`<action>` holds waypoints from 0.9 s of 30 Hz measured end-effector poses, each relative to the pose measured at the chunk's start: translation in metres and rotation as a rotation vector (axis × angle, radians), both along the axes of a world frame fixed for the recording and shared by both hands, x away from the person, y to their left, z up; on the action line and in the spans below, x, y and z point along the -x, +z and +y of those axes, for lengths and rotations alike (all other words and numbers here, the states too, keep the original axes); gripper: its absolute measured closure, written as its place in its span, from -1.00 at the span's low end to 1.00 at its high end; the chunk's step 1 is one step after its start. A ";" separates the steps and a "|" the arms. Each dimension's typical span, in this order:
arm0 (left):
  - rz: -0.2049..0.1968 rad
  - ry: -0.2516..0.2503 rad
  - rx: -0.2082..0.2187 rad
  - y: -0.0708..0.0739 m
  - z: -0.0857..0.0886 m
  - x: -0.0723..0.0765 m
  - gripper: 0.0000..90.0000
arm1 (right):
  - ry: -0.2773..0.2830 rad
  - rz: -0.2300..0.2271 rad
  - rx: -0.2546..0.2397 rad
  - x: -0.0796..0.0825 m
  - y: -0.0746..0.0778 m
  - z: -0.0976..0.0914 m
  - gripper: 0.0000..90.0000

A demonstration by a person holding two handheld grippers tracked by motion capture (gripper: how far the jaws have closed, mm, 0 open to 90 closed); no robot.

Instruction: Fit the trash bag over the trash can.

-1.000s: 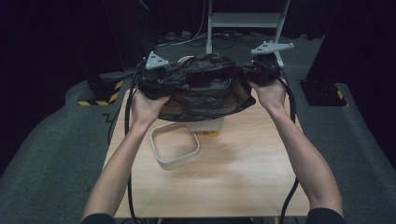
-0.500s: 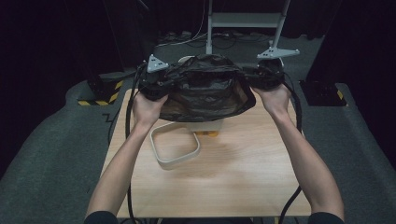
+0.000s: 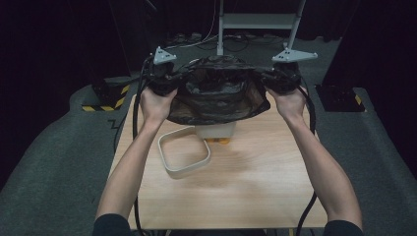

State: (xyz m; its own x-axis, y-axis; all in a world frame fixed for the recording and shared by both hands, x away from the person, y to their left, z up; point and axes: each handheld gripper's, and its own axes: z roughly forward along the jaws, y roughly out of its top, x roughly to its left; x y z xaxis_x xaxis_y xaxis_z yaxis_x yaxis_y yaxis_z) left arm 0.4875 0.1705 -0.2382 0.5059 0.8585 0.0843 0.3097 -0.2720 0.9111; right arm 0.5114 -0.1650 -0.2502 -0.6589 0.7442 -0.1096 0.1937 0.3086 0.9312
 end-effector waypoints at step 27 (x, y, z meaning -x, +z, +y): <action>0.067 0.125 -0.016 -0.013 -0.001 -0.082 0.99 | -0.105 0.060 0.002 -0.073 -0.010 0.022 0.99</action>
